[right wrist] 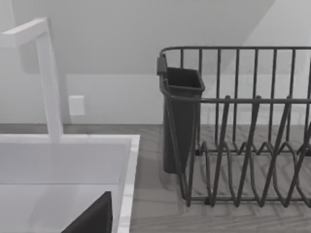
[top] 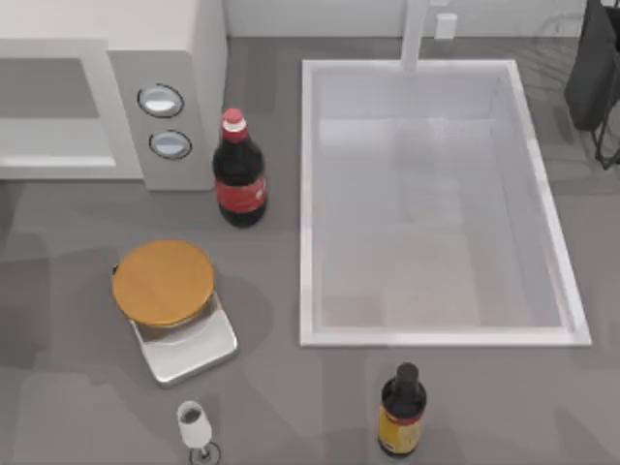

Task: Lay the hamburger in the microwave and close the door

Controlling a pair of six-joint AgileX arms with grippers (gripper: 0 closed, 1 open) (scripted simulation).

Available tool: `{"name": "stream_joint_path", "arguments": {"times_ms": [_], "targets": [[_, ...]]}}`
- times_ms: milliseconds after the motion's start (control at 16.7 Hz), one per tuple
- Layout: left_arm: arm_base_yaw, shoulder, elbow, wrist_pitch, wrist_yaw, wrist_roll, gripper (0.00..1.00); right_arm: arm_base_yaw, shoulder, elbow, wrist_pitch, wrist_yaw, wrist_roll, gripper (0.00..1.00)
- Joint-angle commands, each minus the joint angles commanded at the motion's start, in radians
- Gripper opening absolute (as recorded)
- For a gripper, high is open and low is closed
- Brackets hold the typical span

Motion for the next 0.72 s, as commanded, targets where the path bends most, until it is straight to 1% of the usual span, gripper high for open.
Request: {"name": "stream_joint_path", "arguments": {"times_ms": [360, 720], "targets": [[-0.045, -0.053, 0.169, -0.162, 0.000, -0.002, 0.00, 0.000, 0.000, 0.000, 0.000, 0.000, 0.000, 1.00], [-0.056, -0.048, 0.183, -0.175, 0.001, 0.000, 0.00, 0.000, 0.000, 0.000, 0.000, 0.000, 0.000, 1.00]]}}
